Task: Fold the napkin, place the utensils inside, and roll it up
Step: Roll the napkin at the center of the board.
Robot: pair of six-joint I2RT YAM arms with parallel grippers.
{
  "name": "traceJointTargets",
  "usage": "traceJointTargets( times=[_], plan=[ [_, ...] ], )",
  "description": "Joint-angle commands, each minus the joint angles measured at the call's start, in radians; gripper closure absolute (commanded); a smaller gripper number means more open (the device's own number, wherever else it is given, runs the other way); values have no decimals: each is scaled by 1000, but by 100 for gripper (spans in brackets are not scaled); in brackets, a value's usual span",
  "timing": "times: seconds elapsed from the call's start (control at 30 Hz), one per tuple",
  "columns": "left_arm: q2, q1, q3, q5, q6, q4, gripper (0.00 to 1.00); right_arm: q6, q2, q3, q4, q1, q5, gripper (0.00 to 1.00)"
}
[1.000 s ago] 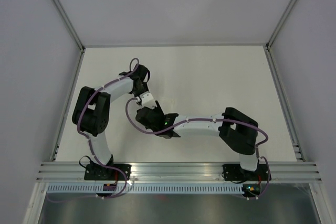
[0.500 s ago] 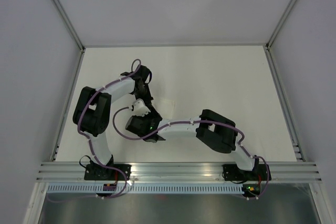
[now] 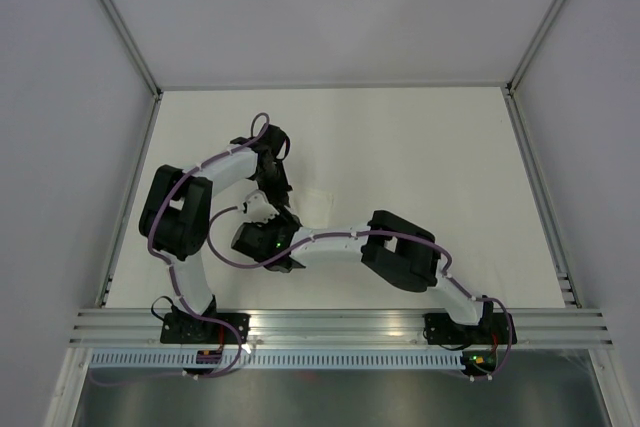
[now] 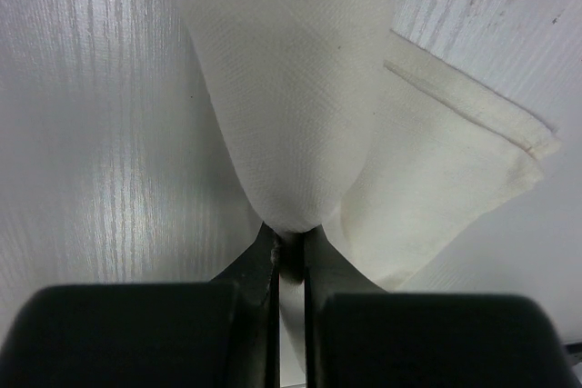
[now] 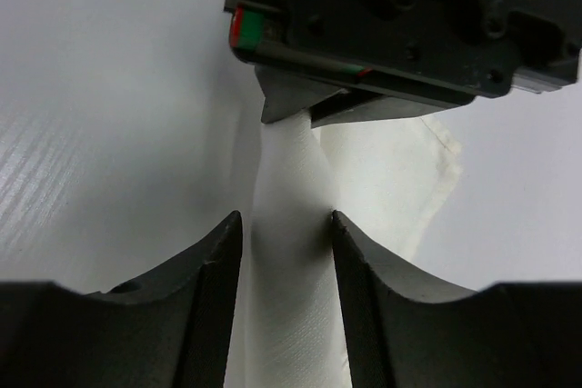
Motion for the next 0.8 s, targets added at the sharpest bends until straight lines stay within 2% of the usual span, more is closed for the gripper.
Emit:
traceJointTargets(
  times=[0.0,0.07,0.1,0.2,0.23,0.27,0.33,0.37,0.47,0.57,0.77],
  plan=[
    [47,-10,-7,-23,4,-77,98,-8,32,38,-24,5,38,52],
    [49,-10,-7,-22,6,-75,98,0,32,30,-18,7,38,65],
    [47,-10,-7,-23,4,-75,98,6,27,13,-10,5,33,78],
    [46,-10,3,-11,7,-75,98,29,11,-30,13,3,6,92],
    [43,-8,6,-2,9,-75,96,35,-6,-43,22,3,-14,93],
    [40,-8,19,4,9,-74,86,43,-20,-62,53,2,-30,94],
    [24,-7,36,23,12,-71,74,72,-72,-134,87,-9,-79,95],
    [18,-5,48,30,14,-62,64,84,-91,-158,123,-18,-146,95],
    [-5,7,65,69,18,-28,47,124,-166,-266,203,-62,-278,97],
    [-26,30,62,110,18,30,40,155,-232,-379,269,-122,-420,97],
    [-91,97,56,198,24,142,35,196,-298,-497,354,-250,-629,98]
  ],
)
